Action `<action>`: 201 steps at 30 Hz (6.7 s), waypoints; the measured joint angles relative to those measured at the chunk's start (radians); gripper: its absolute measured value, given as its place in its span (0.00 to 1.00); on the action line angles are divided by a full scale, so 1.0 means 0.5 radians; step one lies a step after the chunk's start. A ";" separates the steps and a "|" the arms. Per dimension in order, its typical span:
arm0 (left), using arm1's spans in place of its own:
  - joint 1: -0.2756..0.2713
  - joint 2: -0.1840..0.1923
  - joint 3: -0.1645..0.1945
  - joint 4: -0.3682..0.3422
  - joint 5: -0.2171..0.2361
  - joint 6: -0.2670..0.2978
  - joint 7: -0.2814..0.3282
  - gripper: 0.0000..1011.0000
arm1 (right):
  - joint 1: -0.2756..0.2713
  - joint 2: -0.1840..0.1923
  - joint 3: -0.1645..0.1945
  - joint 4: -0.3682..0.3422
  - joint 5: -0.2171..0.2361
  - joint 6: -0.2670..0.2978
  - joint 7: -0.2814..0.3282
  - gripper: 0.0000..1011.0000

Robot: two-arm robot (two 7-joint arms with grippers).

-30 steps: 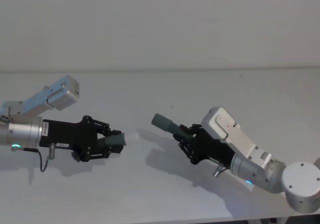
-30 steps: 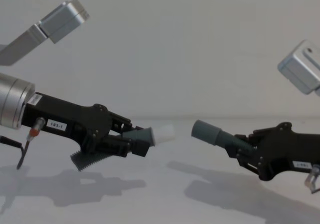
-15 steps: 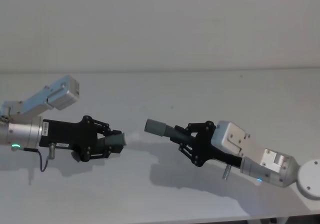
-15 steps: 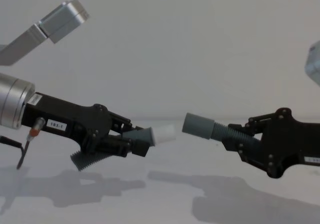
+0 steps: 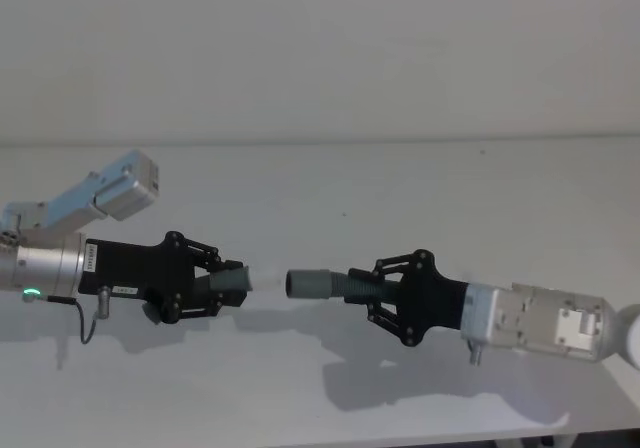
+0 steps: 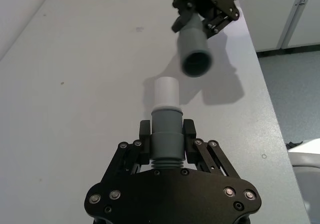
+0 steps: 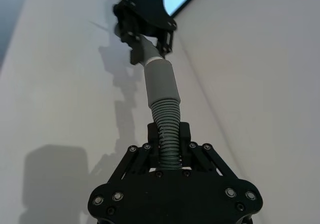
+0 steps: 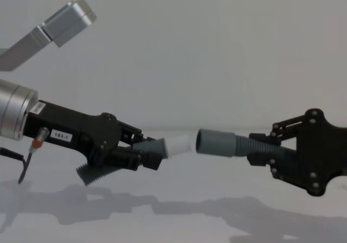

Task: Use both hands to pick up one end of the pipe from the table, align the ends, and insert them.

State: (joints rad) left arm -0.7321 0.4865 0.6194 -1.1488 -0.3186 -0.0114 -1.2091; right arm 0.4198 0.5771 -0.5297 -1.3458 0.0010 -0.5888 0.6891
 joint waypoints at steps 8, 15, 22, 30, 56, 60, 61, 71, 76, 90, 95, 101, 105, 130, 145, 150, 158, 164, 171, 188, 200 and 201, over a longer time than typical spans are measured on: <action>0.000 0.000 0.000 0.000 0.000 0.000 0.000 0.35 | 0.112 0.046 -0.057 0.117 -0.012 -0.378 0.128 0.20; 0.000 0.000 0.000 0.000 0.000 0.000 0.000 0.35 | 0.196 0.063 -0.091 0.210 -0.052 -0.658 0.202 0.20; 0.000 0.000 0.000 0.000 0.000 0.000 0.000 0.35 | 0.273 0.063 -0.098 0.310 -0.133 -0.934 0.248 0.20; 0.000 0.000 0.000 0.000 0.000 0.000 0.000 0.35 | 0.291 0.025 -0.014 0.353 -0.295 -1.066 0.231 0.20; 0.000 0.000 0.000 0.000 0.000 0.000 0.000 0.35 | 0.242 -0.064 0.208 0.265 -0.597 -0.937 0.091 0.20; 0.000 0.000 0.000 0.000 0.000 0.000 0.000 0.35 | 0.241 -0.081 0.218 0.254 -0.632 -0.908 0.070 0.20; 0.000 0.000 0.000 0.000 0.000 0.000 0.000 0.35 | 0.240 -0.090 0.222 0.251 -0.647 -0.898 0.061 0.20; 0.000 0.000 0.000 0.000 0.000 0.000 0.000 0.35 | 0.241 -0.132 0.234 0.245 -0.731 -0.838 0.010 0.20; 0.000 0.000 0.000 0.000 0.000 0.000 0.000 0.35 | 0.244 -0.146 0.240 0.251 -0.769 -0.814 -0.015 0.20; 0.000 0.000 0.000 0.000 0.000 0.000 0.000 0.35 | 0.273 -0.182 0.250 0.298 -0.906 -0.769 -0.095 0.20; 0.000 0.000 0.000 0.000 0.000 0.000 0.000 0.35 | 0.279 -0.191 0.248 0.307 -0.937 -0.759 -0.112 0.20; 0.000 0.000 0.000 0.000 0.000 0.000 0.000 0.35 | 0.285 -0.198 0.239 0.315 -0.971 -0.740 -0.132 0.20; 0.000 0.000 0.000 0.000 0.000 0.000 0.000 0.35 | 0.288 -0.200 0.236 0.319 -0.988 -0.731 -0.144 0.20; -0.012 -0.012 0.017 0.022 -0.017 -0.014 0.006 0.35 | 0.300 -0.222 0.220 0.356 -1.055 -0.671 -0.227 0.20; -0.022 -0.030 0.038 0.050 -0.039 -0.033 0.023 0.35 | 0.301 -0.214 0.200 0.356 -1.039 -0.646 -0.236 0.20; -0.028 -0.036 0.046 0.059 -0.046 -0.040 0.028 0.35 | 0.304 -0.208 0.193 0.355 -1.032 -0.643 -0.237 0.20; -0.039 -0.046 0.059 0.074 -0.054 -0.046 0.033 0.35 | 0.306 -0.199 0.180 0.356 -1.023 -0.640 -0.239 0.20; -0.051 -0.058 0.071 0.088 -0.061 -0.052 0.035 0.35 | 0.306 -0.192 0.172 0.355 -1.016 -0.639 -0.245 0.20; -0.068 -0.075 0.087 0.107 -0.067 -0.062 0.035 0.35 | 0.306 -0.184 0.163 0.357 -1.007 -0.635 -0.253 0.20; -0.086 -0.082 0.116 0.115 -0.086 -0.065 0.042 0.35 | 0.302 -0.165 0.150 0.362 -1.004 -0.631 -0.288 0.20; -0.098 -0.080 0.136 0.114 -0.101 -0.062 0.045 0.35 | 0.304 -0.154 0.138 0.367 -1.010 -0.628 -0.310 0.20; -0.098 -0.080 0.137 0.114 -0.102 -0.062 0.045 0.35 | 0.305 -0.153 0.137 0.368 -1.010 -0.627 -0.314 0.20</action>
State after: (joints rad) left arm -0.7812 0.4468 0.6880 -1.0916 -0.3694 -0.0426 -1.1864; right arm 0.5721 0.5007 -0.4611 -1.1620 -0.5039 -0.9024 0.5323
